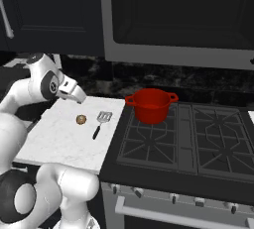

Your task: Put the lemon wedge and mushroom in the pot. Retrieve the spatula and lightly stir the vegetables in the pot.

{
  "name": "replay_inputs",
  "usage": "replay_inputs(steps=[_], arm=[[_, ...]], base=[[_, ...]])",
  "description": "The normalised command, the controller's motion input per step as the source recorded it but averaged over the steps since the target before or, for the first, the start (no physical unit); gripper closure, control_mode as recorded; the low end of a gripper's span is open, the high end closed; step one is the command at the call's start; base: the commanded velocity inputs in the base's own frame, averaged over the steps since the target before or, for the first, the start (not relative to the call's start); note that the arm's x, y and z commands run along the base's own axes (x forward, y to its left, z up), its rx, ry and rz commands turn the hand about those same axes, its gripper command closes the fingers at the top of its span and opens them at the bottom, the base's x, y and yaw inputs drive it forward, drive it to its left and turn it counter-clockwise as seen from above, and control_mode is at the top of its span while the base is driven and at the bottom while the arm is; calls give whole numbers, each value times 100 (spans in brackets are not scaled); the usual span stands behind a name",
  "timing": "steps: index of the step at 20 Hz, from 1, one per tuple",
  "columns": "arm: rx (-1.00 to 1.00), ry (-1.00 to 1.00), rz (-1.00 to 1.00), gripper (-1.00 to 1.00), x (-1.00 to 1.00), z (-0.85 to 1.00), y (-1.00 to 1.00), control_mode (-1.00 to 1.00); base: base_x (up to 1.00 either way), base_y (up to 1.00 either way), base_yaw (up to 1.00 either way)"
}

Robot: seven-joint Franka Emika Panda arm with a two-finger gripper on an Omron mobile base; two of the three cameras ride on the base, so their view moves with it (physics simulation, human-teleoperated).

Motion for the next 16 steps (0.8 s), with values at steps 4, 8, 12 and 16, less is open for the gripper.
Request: replay_inputs(steps=[4, 8, 12, 16], arm=[[0, 15, 0, -100, 4, -74, 53, -100], [0, 19, 0, -100, 32, -69, 32, -100], [0, 18, 1, -100, 44, -51, 15, -100], [0, 12, 3, -100, 48, -32, 1, -100]], base=[[0, 0, 0], [0, 0, 0], [0, 0, 0], [0, 0, 0]])
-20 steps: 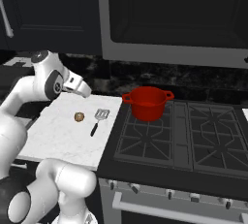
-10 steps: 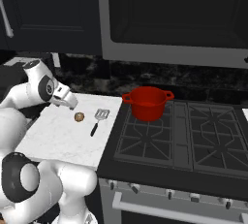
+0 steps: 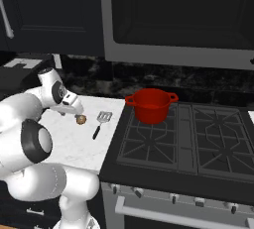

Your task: Put the lemon wedge and mushroom in the pot. Retrieve the spatula and lightly stir the vegetables in the pot.

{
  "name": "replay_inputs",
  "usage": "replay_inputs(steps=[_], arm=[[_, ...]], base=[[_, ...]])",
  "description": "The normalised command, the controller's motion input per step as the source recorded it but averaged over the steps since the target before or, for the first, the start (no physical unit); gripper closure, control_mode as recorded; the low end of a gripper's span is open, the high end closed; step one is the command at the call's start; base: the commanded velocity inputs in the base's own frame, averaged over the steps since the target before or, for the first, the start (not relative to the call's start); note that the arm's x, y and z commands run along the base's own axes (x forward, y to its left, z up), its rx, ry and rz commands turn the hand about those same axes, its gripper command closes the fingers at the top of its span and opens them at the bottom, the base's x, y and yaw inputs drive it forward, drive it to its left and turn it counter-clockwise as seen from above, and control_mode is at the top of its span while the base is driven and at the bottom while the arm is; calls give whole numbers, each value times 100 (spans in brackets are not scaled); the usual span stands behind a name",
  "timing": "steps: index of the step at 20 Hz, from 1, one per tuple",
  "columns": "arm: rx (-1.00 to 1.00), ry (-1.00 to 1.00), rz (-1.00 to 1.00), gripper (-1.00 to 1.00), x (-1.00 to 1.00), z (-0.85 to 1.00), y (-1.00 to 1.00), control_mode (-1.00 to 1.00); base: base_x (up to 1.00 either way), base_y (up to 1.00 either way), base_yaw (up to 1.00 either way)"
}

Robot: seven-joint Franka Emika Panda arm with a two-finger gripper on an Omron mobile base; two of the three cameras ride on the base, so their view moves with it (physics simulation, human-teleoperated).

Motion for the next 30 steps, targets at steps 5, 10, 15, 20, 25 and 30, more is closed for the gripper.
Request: replay_inputs(steps=[5, 10, 15, 20, 25, 30], arm=[[0, 6, 7, -100, 49, -33, 0, -100], [0, 2, 11, -100, 35, -30, 0, -100], [0, 1, 12, -100, 7, -45, 0, -100], [0, 0, 12, -100, 21, -34, 0, -100], [0, 3, 9, -100, 32, -24, 0, -100], [0, 2, 9, -100, 33, -17, 3, -100]], base=[[0, 0, 0], [0, 0, 0], [0, 0, 0], [0, 0, 0], [0, 0, 0], [0, 0, 0]])
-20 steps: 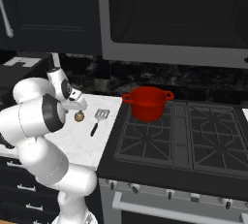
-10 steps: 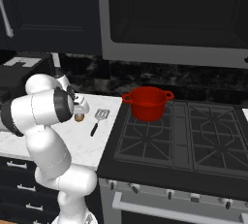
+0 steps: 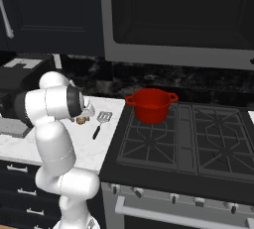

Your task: Put the lemon wedge and mushroom in the pot. Retrieve the spatula and lightly stir the vegetables in the pot.

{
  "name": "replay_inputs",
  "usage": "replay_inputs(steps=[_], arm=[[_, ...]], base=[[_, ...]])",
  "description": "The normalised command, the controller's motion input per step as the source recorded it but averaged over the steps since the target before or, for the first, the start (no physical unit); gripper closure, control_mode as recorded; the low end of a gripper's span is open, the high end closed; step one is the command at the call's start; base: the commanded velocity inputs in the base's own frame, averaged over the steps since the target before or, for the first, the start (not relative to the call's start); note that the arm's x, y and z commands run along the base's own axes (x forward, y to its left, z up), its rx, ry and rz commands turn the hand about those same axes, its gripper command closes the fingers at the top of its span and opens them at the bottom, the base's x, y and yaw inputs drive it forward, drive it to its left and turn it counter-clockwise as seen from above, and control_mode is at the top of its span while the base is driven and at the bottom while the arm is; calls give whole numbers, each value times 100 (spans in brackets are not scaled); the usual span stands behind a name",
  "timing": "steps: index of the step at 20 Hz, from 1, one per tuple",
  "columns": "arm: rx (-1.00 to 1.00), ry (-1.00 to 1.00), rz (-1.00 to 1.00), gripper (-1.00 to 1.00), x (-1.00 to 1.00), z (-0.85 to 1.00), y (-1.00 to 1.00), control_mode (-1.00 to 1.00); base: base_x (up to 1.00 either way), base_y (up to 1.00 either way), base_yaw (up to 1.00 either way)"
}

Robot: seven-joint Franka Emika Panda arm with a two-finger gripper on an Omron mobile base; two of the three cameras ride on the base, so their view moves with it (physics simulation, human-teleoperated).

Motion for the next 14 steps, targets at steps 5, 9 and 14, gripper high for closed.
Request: replay_inputs(steps=[5, 9, 14], arm=[[0, 2, 9, -100, 39, -13, 5, -100], [0, 4, 5, -100, 3, -34, 1, -100], [0, 3, 0, 100, -36, -42, 0, -100]], base=[[0, 0, 0], [0, 0, 0], [0, 0, 0]])
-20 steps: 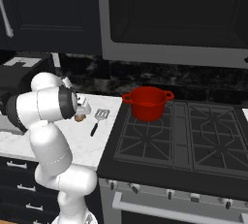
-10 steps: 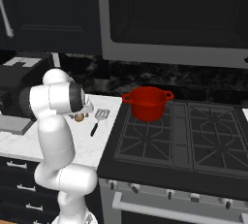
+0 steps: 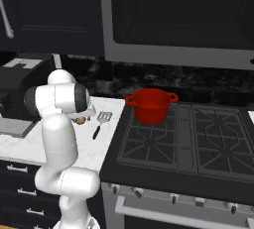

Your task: Put the lemon wedge and mushroom in the pot. Retrieve the spatula and lightly stir the vegetables in the pot.

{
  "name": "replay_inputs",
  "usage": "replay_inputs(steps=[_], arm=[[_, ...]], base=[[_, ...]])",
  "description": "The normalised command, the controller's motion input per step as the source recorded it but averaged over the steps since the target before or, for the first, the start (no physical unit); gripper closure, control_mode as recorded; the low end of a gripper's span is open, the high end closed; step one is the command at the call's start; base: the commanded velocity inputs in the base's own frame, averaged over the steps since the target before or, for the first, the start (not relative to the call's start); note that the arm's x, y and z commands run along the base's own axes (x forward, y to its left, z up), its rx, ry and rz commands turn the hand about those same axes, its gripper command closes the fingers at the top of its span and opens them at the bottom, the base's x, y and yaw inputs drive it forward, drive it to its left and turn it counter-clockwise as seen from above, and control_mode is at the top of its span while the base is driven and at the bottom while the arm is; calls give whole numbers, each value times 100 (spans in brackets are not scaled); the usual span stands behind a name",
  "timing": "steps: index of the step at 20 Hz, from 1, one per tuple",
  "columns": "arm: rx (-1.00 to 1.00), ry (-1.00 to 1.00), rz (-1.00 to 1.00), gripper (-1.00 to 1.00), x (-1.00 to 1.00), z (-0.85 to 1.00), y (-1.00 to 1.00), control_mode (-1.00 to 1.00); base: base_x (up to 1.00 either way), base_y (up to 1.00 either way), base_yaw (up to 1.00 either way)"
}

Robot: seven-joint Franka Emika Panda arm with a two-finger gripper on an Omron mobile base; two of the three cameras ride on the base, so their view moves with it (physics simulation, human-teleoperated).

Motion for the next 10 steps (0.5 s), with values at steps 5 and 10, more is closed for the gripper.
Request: replay_inputs(steps=[5, 10], arm=[[0, 0, 0, 100, -32, -11, 0, -100], [3, -16, 0, 100, -98, 3, -15, -100]], base=[[0, 0, 0], [0, 0, 0]])
